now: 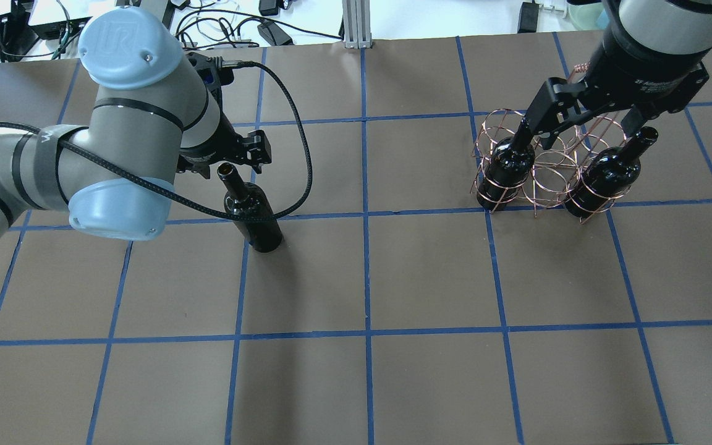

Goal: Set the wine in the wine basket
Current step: 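Carry the bottle toward the table center and stand it upright, open left gripper, then withdraw the left gripper while the right gripper moves toward the bottle, then lower the right gripper over the bottle neck and close on it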

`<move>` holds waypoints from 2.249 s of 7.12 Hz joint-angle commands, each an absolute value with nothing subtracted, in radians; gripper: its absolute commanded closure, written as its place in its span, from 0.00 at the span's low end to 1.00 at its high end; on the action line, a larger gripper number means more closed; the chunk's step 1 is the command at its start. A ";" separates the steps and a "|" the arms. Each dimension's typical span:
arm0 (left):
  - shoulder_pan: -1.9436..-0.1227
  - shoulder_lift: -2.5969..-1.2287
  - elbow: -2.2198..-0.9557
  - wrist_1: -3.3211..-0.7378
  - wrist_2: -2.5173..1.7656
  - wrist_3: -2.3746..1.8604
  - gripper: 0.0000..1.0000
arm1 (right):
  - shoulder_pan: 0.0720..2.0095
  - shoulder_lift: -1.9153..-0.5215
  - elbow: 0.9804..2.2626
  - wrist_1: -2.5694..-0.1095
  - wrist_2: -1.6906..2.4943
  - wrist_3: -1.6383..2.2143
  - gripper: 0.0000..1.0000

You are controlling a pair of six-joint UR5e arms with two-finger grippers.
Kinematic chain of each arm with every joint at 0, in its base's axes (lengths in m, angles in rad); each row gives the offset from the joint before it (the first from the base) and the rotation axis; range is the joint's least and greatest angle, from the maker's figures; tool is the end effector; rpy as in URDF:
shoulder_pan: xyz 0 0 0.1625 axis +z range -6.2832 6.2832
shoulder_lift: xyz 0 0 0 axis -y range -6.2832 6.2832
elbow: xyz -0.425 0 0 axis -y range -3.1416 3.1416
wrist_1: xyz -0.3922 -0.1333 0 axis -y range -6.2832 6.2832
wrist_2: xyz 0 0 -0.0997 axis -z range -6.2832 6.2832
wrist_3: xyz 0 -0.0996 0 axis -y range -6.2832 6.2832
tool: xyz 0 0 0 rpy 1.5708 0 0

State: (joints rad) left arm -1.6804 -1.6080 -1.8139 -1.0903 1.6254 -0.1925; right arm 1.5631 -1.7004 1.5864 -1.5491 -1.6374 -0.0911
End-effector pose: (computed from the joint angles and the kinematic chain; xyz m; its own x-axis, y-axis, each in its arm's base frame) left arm -0.1829 -0.4931 0.4011 -0.9959 -0.0898 -0.0145 -0.0849 0.9750 -0.2054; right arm 0.1233 -0.4441 0.5388 -0.9943 -0.0768 0.0744 -0.0831 0.9928 -0.0858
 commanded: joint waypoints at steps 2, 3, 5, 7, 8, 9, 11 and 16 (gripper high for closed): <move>-1.642 -1.605 -1.613 -1.314 1.624 -0.195 0.00 | 1.563 -1.703 1.586 -1.545 -1.486 -0.086 0.00; -1.590 -1.615 -1.570 -1.319 1.623 -0.177 0.00 | 1.563 -1.704 1.586 -1.549 -1.511 -0.090 0.00; -1.401 -1.626 -1.555 -1.344 1.602 -0.033 0.00 | 1.563 -1.686 1.589 -1.545 -1.512 -0.075 0.00; -1.272 -1.614 -1.551 -1.385 1.583 -0.003 0.00 | 1.568 -1.668 1.589 -1.546 -1.394 0.076 0.01; -1.212 -1.612 -1.542 -1.405 1.583 0.061 0.00 | 1.581 -1.639 1.571 -1.558 -1.408 0.098 0.01; -1.151 -1.623 -1.534 -1.422 1.582 0.121 0.00 | 1.642 -1.623 1.553 -1.562 -1.469 0.121 0.01; -1.077 -1.615 -1.536 -1.452 1.588 0.224 0.00 | 1.863 -1.477 1.417 -1.586 -1.511 0.403 0.01; -1.071 -1.620 -1.540 -1.476 1.585 0.235 0.00 | 2.204 -1.215 1.321 -1.836 -1.522 0.851 0.05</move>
